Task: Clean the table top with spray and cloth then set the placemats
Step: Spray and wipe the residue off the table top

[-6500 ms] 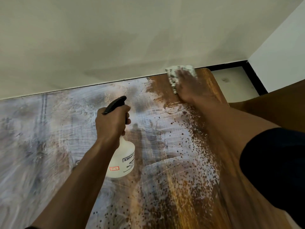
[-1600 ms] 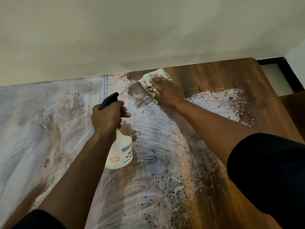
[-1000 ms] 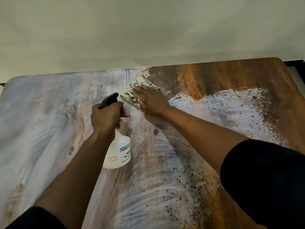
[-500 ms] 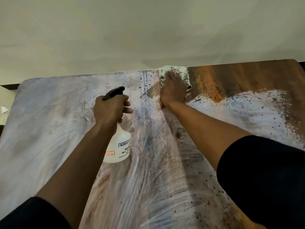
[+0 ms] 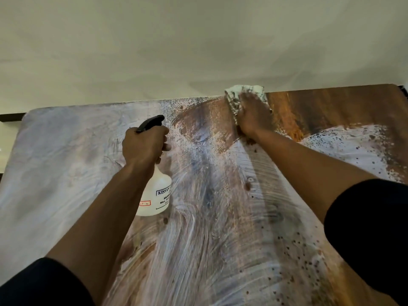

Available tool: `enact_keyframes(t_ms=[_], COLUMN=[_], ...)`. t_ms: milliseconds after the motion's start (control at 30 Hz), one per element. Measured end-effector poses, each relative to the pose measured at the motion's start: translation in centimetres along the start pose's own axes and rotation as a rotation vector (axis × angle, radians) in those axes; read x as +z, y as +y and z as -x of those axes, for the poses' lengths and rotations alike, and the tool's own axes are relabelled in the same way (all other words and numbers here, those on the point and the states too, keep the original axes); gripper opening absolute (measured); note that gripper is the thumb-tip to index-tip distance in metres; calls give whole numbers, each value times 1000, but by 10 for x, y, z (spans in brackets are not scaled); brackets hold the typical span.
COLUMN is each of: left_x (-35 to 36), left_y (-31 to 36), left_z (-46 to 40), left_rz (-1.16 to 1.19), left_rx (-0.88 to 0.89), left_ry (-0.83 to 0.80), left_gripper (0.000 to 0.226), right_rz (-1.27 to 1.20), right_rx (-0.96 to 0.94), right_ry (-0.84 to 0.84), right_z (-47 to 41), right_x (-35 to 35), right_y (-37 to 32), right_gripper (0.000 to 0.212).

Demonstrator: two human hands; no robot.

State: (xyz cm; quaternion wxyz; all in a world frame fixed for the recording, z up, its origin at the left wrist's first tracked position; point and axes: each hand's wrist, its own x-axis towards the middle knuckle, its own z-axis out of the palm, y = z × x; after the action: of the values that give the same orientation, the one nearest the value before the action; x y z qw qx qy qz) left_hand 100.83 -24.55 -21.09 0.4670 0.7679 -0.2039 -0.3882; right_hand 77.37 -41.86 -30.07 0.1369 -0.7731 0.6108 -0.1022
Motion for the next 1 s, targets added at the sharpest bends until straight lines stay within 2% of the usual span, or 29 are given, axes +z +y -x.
enact_keyframes(t_ms=[133,200,300,400,500,600,700,800,900,1000], left_x=[-7,-11,-17,-20,-21,-23,-26,-32,-40,-47], left_y=[-5,-7,-10,-11,-11,-11,-9,-11,-16,-23], left_z=[0,4,6,8,11,11,13,15,16,17], left_rz=[5,7,18,24,28,43,45,51,70,70], left_rx=[-11,-13,-11,-20,-23,-21,-18,-14,-24,-40], left_ry=[-7,-46,-51,-27,-17,-27,-37,-44,-24,-9], left_gripper=[38,36,40,33,31,40,40,40,39,37], right_rz=[29,13,-21,23,43,11,-41,-29,8,-14], right_rx=[160,136,-83,-341,-426,-355,-142,14,79,80], right_ry=[-18,-18,-54,-140,-217,-163,-60,-30,-39,-13], right_z=[-14,-8,12,31,31,25,13,-1,-4,8], right_x=[2,8,26,47,52,41,28,16,13,19], right_y=[-14,-42,-101,-150,-149,-122,-73,-31,-31,-58], right_gripper=[59,65,62,56,54,53,54,56,59,64])
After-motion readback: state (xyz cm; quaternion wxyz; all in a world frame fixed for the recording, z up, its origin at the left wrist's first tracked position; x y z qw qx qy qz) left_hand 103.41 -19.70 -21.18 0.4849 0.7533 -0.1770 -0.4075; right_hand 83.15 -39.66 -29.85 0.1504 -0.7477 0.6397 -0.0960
